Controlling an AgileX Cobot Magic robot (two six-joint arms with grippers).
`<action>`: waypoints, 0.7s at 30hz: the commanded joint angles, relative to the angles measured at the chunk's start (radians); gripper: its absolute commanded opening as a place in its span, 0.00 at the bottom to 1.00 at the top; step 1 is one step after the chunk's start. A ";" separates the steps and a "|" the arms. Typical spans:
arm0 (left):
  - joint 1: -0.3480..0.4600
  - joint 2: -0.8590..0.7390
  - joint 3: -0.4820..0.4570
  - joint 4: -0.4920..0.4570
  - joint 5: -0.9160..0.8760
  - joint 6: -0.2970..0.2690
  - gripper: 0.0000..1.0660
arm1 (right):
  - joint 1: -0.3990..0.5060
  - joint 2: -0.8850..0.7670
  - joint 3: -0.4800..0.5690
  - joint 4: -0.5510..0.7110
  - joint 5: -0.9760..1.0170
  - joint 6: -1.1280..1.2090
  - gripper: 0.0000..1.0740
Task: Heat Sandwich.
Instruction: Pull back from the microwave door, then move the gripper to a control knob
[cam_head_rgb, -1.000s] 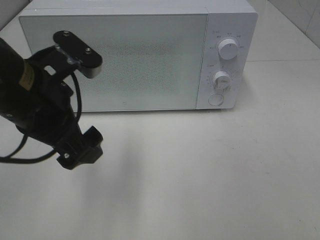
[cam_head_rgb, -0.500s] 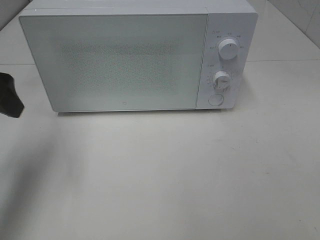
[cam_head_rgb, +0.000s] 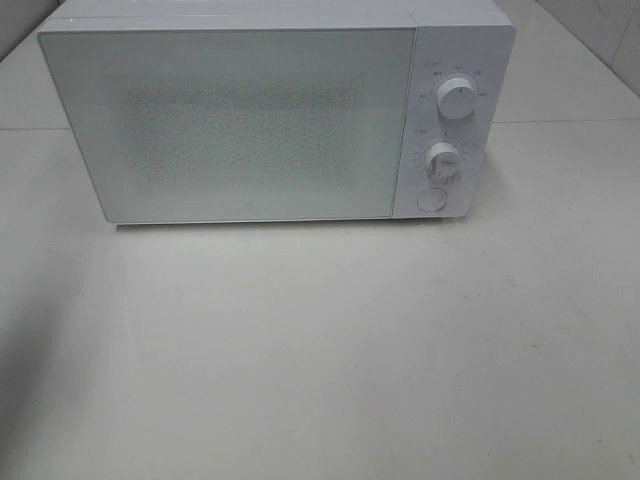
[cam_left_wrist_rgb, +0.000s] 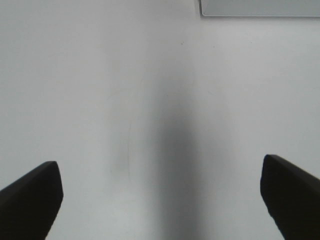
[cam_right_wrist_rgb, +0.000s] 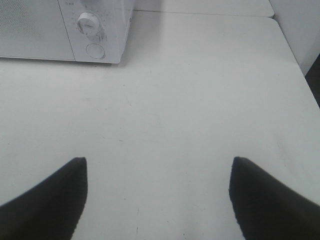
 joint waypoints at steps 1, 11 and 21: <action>0.001 -0.093 0.074 -0.010 0.028 -0.009 0.96 | 0.000 -0.026 0.004 -0.002 -0.010 0.003 0.71; 0.001 -0.390 0.233 -0.035 0.060 -0.005 0.95 | 0.000 -0.026 0.004 -0.002 -0.010 0.003 0.71; 0.001 -0.655 0.291 -0.040 0.133 -0.003 0.95 | 0.000 -0.026 0.004 -0.002 -0.010 0.003 0.71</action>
